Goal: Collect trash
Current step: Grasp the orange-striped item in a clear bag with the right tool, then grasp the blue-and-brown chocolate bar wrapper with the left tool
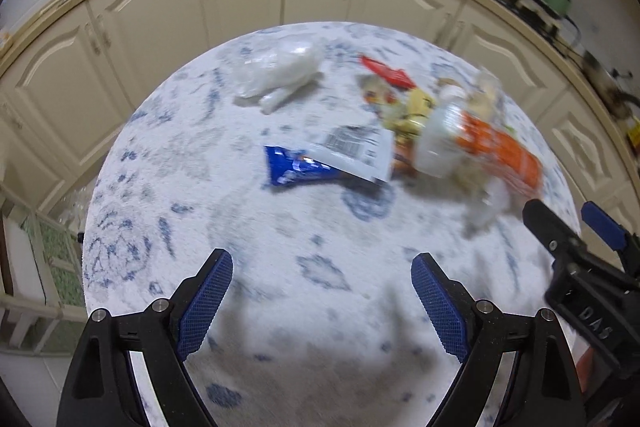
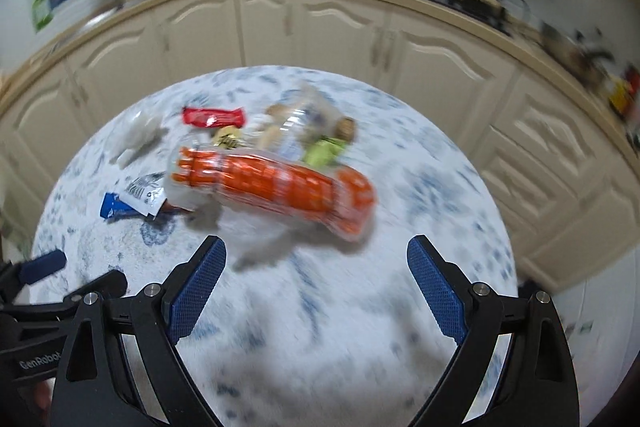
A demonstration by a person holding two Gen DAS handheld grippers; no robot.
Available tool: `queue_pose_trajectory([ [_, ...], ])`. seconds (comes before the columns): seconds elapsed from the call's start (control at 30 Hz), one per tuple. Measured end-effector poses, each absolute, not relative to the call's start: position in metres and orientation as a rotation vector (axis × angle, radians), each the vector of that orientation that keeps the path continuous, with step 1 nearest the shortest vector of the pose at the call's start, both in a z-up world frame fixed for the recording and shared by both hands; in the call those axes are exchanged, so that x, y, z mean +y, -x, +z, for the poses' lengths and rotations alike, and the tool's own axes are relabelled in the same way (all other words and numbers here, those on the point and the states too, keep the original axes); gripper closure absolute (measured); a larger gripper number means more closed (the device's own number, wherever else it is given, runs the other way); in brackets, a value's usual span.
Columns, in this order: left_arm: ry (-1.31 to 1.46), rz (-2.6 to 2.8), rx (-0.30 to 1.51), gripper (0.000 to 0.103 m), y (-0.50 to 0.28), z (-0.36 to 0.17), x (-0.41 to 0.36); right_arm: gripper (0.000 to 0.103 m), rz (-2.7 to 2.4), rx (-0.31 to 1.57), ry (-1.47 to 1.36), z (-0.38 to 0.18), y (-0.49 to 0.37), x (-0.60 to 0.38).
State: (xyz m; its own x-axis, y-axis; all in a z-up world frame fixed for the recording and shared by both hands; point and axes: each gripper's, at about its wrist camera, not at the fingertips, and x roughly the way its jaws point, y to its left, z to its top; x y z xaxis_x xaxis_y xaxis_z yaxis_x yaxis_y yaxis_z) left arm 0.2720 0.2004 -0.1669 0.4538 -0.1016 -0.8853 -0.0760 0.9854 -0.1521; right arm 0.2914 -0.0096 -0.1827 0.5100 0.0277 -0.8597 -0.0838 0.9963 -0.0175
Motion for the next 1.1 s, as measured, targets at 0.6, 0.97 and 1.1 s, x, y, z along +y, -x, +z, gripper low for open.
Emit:
queue_pose_trajectory([
  [0.6, 0.324, 0.162, 1.12, 0.015, -0.285, -0.187, 0.197, 0.043, 0.214, 1.037, 0.27, -0.214, -0.339, 0.027],
  [0.97, 0.165, 0.015, 1.151, 0.015, -0.313, -0.194, 0.188, 0.063, 0.212, 1.07, -0.1, -0.19, -0.329, -0.028],
  [1.1, 0.131, -0.056, 1.163, 0.015, -0.325, -0.197, 0.186, 0.067, 0.182, 1.088, -0.18, -0.184, -0.318, -0.044],
])
